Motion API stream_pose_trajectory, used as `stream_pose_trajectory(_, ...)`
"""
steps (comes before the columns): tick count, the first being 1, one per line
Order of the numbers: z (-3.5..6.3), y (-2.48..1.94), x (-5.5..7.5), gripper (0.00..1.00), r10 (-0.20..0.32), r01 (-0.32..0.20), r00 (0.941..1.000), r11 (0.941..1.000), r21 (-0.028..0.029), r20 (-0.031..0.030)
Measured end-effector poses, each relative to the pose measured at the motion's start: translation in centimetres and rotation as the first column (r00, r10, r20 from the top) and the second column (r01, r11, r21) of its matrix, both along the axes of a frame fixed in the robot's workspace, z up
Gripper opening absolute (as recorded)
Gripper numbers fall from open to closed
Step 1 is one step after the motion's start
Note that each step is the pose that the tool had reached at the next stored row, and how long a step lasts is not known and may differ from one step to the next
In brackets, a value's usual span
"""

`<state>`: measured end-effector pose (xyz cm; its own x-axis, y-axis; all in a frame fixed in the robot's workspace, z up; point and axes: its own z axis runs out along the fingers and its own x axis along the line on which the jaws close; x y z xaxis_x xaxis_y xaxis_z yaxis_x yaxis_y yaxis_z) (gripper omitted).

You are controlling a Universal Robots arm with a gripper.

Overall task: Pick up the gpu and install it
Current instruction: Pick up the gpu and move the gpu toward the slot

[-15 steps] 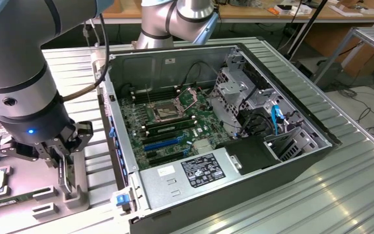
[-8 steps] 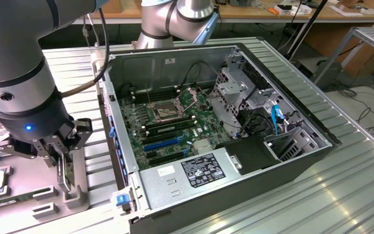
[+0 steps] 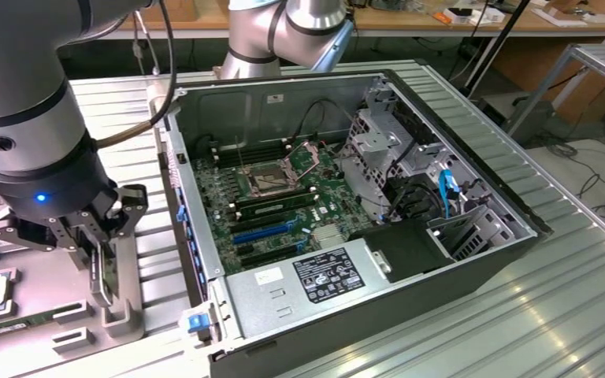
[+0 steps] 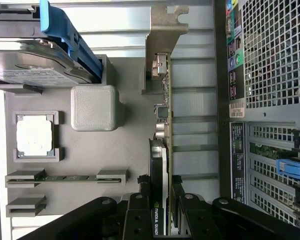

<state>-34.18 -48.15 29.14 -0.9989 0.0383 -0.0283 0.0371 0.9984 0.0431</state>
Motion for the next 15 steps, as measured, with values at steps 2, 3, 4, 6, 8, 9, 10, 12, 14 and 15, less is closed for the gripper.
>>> stream_pose_trajectory(2, 0.17, 0.0, 0.0, 0.27, 0.0, 0.0, 1.0, 1.0, 0.0, 0.0)
stream_pose_trajectory(3, 0.28, 0.0, 0.0, 0.27, 0.0, 0.0, 1.0, 1.0, 0.0, 0.0)
stream_pose_trajectory(4, 0.35, 0.0, 0.0, 0.27, 0.0, 0.0, 1.0, 1.0, 0.0, 0.0)
stream_pose_trajectory(6, 0.39, 0.0, 0.0, 0.27, 0.0, 0.0, 1.0, 1.0, 0.0004, 0.0003)
stream_pose_trajectory(8, 0.41, 0.0, 0.0, 0.27, 0.0, 0.0, 1.0, 1.0, 0.0002, -0.0001)
stream_pose_trajectory(9, 0.41, 0.0, 0.0, 0.27, 0.0, 0.0, 1.0, 1.0, 0.0002, 0.0)
stream_pose_trajectory(10, 0.41, 0.0, 0.0, 0.27, 0.0, 0.0, 1.0, 1.0, 0.0002, 0.0)
stream_pose_trajectory(12, 0.42, 0.0, 0.0, 0.27, 0.0, 0.0, 1.0, 1.0, 0.0001, 0.0)
stream_pose_trajectory(14, 0.5, 0.0, 0.0, 0.27, 0.0, 0.0, 1.0, 1.0, 0.0, -0.0003)
stream_pose_trajectory(15, 0.58, 0.0, 0.0, 0.27, 0.0, 0.0, 1.0, 1.0, -0.0001, -0.0004)
